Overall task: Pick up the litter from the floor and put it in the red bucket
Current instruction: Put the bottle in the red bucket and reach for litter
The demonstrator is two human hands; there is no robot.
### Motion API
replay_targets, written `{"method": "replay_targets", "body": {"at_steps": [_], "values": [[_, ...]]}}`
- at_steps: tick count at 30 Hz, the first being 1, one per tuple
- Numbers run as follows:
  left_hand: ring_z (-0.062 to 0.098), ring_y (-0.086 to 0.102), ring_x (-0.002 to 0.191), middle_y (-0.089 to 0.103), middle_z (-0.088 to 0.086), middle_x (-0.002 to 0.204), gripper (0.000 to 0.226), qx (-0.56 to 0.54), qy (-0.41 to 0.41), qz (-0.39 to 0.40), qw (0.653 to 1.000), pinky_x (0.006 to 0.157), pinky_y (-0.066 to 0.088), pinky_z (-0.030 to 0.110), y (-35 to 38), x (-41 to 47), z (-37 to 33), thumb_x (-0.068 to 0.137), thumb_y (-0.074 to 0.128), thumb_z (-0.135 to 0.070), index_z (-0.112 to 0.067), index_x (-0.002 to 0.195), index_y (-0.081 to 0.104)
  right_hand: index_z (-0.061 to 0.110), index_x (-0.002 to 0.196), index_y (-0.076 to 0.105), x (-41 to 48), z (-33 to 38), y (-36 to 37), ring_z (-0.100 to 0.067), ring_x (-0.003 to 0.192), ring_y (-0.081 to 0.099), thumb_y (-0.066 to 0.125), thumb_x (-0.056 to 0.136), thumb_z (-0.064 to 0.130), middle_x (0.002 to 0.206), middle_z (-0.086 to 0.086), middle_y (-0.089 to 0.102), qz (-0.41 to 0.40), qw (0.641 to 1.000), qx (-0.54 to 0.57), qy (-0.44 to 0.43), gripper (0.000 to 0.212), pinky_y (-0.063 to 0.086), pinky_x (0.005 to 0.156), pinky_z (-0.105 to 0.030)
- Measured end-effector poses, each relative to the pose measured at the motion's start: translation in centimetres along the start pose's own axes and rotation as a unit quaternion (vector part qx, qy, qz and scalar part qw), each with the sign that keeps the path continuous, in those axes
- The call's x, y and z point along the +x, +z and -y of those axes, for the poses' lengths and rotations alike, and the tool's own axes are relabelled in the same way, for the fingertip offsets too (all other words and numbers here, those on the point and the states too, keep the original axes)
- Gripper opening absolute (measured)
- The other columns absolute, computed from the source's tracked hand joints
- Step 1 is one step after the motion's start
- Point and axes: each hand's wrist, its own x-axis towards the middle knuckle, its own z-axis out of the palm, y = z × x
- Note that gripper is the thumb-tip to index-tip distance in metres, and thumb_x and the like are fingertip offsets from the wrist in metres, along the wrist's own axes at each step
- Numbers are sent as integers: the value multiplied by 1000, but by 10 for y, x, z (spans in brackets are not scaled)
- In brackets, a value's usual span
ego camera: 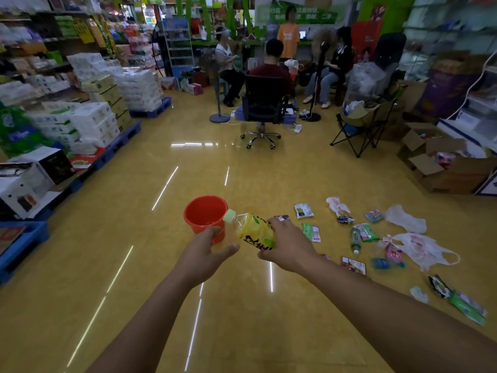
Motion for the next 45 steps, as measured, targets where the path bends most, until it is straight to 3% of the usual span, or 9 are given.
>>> {"method": "replay_targets", "body": {"at_steps": [7,12,22,24,29,34,38,42,45], "values": [[12,58,108,57,-7,123,92,-94,-48,22,994,90,53,37,-23,53,17,61,70,-72,-26,137,43,32,136,36,56,37,18,-24,110,53,75,67,54,121,1,48,6,1000,10,-10,82,50,88,-44],[6,58,101,58,-14,111,72,-172,-68,15,983,74,49,26,-31,84,23,73,75,-55,-29,132,43,32,136,36,91,52,27,-24,111,51,75,68,53,122,0,48,8,999,19,-26,81,50,89,-44],[6,63,90,65,-10,103,44,-229,-69,4,971,67,48,22,-29,166,23,75,80,-38,-37,107,50,31,142,31,178,59,37,-26,119,49,73,72,53,132,0,46,18,998,36,-50,85,48,93,-46],[9,65,91,66,-8,103,44,-242,-73,-11,968,70,53,25,-25,192,23,73,82,-38,-39,103,49,30,141,31,203,57,38,-25,120,49,73,73,53,132,0,46,21,997,50,-51,83,48,94,-45],[17,67,99,68,-4,107,69,-262,-96,-52,959,83,59,42,-12,274,24,63,87,-45,-33,122,53,28,137,35,277,42,37,-27,113,52,72,74,54,125,-1,49,31,995,76,-55,78,49,91,-44],[20,69,95,69,0,102,50,-272,-118,-67,953,81,59,46,9,365,20,68,87,-30,-34,108,57,28,139,32,358,14,33,-28,115,52,75,72,54,125,-3,49,70,992,93,-42,83,49,92,-45],[16,68,92,69,-2,99,46,-257,-126,-74,955,76,59,37,21,431,15,69,87,-23,-33,102,57,31,149,19,417,-16,25,-28,124,46,75,68,60,136,-3,44,112,989,89,-27,103,45,98,-47],[9,66,86,68,-7,96,48,-225,-133,-88,961,65,52,23,25,485,17,70,87,-23,-30,105,55,31,150,15,464,-45,25,-27,127,44,75,69,61,141,-4,41,137,988,71,-21,106,44,100,-45],[8,67,84,68,-5,97,53,-185,-136,-95,969,63,52,23,24,520,31,69,87,-23,-24,111,55,30,151,15,492,-62,34,-27,129,42,75,69,62,145,-4,39,159,985,65,2,107,43,102,-46]]}}
